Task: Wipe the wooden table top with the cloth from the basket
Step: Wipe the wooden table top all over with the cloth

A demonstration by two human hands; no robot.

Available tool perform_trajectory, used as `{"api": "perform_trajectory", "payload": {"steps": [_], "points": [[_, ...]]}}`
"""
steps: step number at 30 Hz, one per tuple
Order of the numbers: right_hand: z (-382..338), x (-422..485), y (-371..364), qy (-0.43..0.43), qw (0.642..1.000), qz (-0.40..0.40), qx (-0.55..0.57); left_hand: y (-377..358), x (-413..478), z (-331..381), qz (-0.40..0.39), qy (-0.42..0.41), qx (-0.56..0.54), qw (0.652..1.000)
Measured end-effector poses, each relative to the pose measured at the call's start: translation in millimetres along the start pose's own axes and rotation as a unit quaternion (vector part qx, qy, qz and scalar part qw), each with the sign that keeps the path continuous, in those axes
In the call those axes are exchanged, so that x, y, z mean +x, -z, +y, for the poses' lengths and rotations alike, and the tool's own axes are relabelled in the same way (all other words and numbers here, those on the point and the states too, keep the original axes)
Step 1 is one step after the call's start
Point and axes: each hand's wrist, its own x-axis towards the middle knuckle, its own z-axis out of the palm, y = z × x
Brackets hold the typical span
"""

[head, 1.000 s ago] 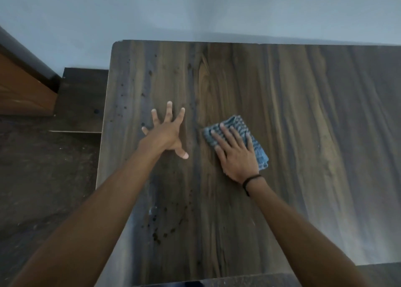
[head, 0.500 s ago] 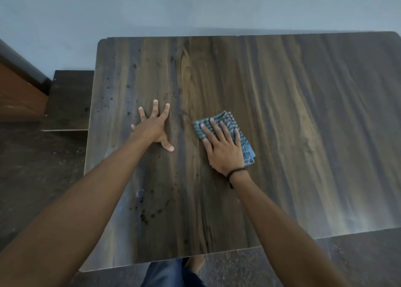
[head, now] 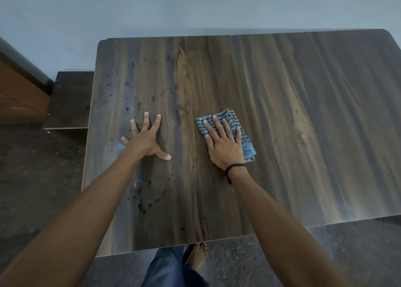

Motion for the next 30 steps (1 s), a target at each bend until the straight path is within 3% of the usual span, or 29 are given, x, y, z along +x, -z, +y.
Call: {"api": "perform_trajectory", "payload": {"steps": [2,8,14,16,23,25,28,30], "points": [[-10,-19,-8,0.011,1.0,0.0,-0.001,1,-1,0,0.0,-0.002,-0.002,1.0],[8,-89,-20,0.16,0.985,-0.021,-0.054,1,-3,0,0.006,-0.008,0.001,1.0],[3,-26,-4,-0.007,1.0,-0.003,0.01,0,-5,0,0.009,-0.007,0.007,1.0],[-8,-36,-9,-0.011,1.0,-0.003,0.017,0,-7,0,0.009,-0.013,0.007,1.0],[18,-117,-23,0.194,0.979,-0.027,-0.049,0,-6,-1,0.013,-0.013,0.007,1.0],[26,-97,-17,0.168,0.984,-0.013,-0.056,1,-5,0,0.013,-0.016,0.007,1.0],[16,-61,-7,0.038,0.999,-0.004,-0.01,0,-7,0,0.022,-0.016,0.017,0.999],[2,-66,-11,0.005,1.0,-0.002,0.01,-2,-12,1,0.033,-0.022,0.028,0.999]]}}
